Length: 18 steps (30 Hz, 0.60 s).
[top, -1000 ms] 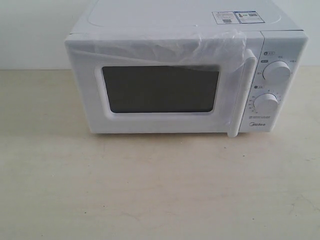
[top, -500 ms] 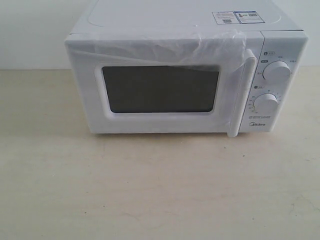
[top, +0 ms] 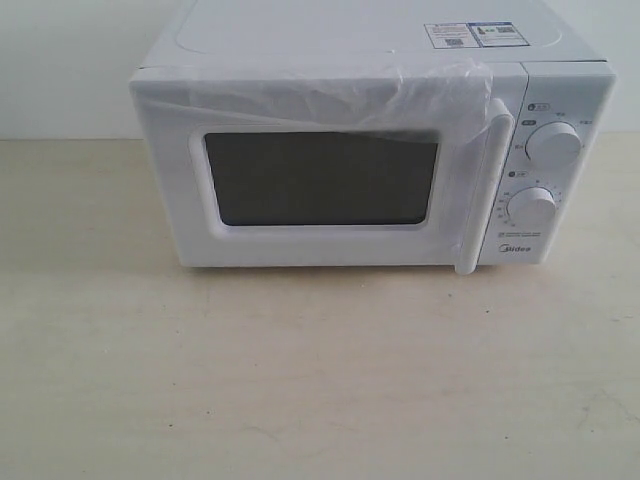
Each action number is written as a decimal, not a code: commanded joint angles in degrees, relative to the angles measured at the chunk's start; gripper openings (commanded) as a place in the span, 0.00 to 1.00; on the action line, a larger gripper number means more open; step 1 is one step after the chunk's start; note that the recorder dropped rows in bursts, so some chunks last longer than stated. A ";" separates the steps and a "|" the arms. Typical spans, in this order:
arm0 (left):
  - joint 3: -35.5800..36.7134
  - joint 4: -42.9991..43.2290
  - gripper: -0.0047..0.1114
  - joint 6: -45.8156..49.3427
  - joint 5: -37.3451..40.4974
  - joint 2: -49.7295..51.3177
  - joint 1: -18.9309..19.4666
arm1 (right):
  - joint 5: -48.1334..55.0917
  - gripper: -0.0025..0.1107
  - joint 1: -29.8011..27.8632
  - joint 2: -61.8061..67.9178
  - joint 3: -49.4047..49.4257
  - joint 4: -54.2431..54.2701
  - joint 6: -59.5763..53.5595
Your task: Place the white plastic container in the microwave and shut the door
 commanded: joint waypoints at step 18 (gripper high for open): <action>29.16 16.23 0.08 -7.29 -25.71 -3.14 10.56 | 0.36 0.02 0.07 -0.03 0.16 -0.35 0.00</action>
